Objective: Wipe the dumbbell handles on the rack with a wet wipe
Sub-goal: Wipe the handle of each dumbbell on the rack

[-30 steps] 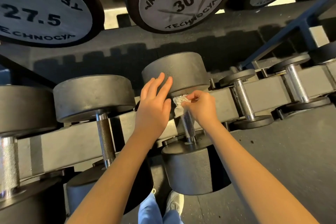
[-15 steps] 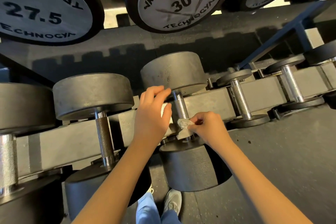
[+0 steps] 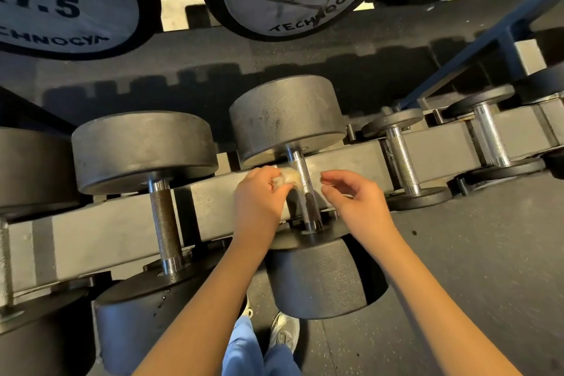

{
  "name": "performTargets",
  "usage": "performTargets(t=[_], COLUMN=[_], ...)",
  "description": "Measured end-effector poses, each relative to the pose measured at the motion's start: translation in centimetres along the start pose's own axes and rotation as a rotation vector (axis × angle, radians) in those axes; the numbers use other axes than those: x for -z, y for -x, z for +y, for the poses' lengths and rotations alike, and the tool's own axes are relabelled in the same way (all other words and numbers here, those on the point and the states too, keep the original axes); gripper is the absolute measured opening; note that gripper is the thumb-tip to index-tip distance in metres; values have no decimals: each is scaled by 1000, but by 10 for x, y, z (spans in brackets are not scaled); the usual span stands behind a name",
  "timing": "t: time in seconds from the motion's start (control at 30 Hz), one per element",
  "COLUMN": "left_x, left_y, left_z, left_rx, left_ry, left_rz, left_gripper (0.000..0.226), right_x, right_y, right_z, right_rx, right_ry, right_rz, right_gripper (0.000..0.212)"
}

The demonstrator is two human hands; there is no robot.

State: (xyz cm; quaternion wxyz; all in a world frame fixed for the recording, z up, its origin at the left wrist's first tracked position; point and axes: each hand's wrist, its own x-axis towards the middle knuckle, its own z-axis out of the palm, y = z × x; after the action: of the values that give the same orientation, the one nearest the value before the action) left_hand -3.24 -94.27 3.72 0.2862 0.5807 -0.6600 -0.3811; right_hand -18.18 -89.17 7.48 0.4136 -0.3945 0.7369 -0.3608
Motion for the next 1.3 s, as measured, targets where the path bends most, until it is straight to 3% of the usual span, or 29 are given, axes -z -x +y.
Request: performTargets(t=[0.1, 0.17, 0.27, 0.43, 0.57, 0.67, 0.87, 1.03, 1.17, 1.3], left_x=[-6, -16, -30, -34, -31, -32, -36, -38, -41, -38], left_y=[-11, -15, -13, 2, -19, -29, -3, -21, -12, 0], left_z=[-2, -2, -6, -12, 3, 3, -8, -10, -5, 2], left_rx=[128, 177, 113, 26, 282, 382, 165, 260, 300, 270], left_ry=[-16, -31, -64, 124, 237, 285, 214, 219, 252, 247], left_rz=[112, 102, 44, -14, 78, 107, 4, 37, -11, -33], left_gripper=[21, 21, 13, 25, 20, 17, 29, 18, 29, 26], right_x=[3, -1, -5, -6, -7, -12, -13, -15, -15, -15], right_y=[16, 26, 32, 31, 34, 43, 45, 44, 44, 45], right_z=[16, 26, 31, 29, 31, 37, 41, 43, 45, 46], right_rx=[33, 7, -8, 13, 27, 109, 156, 207, 202, 205], right_ry=[223, 253, 228, 232, 292, 420, 464, 428, 432, 421], right_rz=[136, 174, 232, 236, 199, 205, 240, 272, 276, 281], right_gripper=[22, 22, 22, 21, 26, 46, 50, 42, 43, 42])
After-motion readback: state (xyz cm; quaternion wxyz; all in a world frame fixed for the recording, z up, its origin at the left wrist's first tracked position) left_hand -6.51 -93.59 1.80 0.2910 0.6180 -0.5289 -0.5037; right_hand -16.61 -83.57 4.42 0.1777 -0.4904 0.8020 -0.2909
